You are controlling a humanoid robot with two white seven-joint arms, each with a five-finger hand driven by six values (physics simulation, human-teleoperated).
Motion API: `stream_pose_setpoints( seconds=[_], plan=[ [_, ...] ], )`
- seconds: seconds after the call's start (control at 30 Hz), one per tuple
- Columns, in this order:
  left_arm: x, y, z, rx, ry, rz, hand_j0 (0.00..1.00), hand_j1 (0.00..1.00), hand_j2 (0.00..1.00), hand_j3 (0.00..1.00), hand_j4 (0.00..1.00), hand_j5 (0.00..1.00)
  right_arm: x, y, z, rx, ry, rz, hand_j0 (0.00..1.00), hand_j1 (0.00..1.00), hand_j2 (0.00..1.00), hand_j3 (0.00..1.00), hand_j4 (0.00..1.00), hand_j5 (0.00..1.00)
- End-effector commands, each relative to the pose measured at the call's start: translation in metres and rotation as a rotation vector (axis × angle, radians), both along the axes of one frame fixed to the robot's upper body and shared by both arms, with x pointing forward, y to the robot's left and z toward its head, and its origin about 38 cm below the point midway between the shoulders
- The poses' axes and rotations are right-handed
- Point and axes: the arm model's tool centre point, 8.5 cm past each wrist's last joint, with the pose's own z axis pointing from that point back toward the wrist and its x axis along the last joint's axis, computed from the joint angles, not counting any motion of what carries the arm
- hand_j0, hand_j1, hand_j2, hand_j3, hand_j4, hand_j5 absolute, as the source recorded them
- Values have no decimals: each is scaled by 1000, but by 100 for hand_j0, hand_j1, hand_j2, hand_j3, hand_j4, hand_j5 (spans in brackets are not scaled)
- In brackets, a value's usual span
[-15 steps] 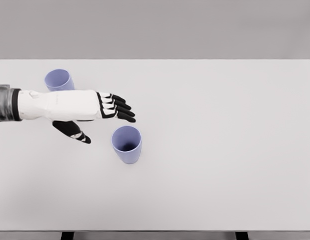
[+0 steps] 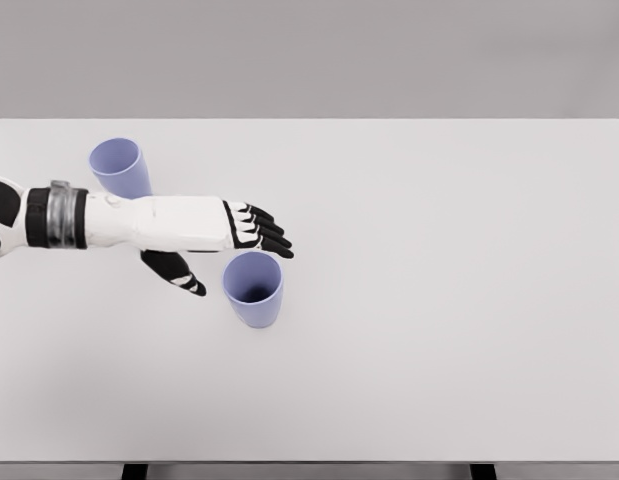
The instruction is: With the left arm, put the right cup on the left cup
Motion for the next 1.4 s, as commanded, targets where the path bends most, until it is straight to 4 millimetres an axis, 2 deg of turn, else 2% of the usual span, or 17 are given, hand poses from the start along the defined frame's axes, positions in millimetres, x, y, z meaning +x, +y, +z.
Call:
stream_pose_setpoints(
  seconds=[0.0,0.1,0.27,0.37,0.57,0.8,1.13,1.27,1.37],
  plan=[
    [-1,-8,-8,14,-1,-15,100,100,100,100,100,100,0,0,0,1,0,1,100,100,100,100,100,100],
    [-2,-15,-13,11,12,-29,100,100,100,100,100,100,0,0,0,-1,0,1,100,100,100,100,100,100],
    [-1,-14,-13,11,13,-27,100,100,100,100,100,100,0,0,0,1,0,1,100,100,100,100,100,100],
    [8,-5,-18,28,20,14,100,100,100,100,100,100,0,0,0,1,0,1,100,100,100,100,100,100],
    [16,-15,-30,26,31,17,100,100,100,100,100,100,0,0,0,1,0,1,100,100,100,100,100,100],
    [11,-15,-42,30,53,17,100,100,100,100,100,100,0,0,0,1,0,1,100,100,100,100,100,100],
    [12,-20,-42,21,46,13,100,100,100,100,100,100,0,0,0,1,0,1,100,100,100,100,100,100],
    [19,-13,-49,37,49,46,100,100,100,100,100,100,0,0,0,1,0,1,100,100,100,100,100,100],
    [19,-19,-50,29,52,37,100,100,100,100,100,100,0,0,0,1,0,1,100,100,100,100,100,100]
  ],
)
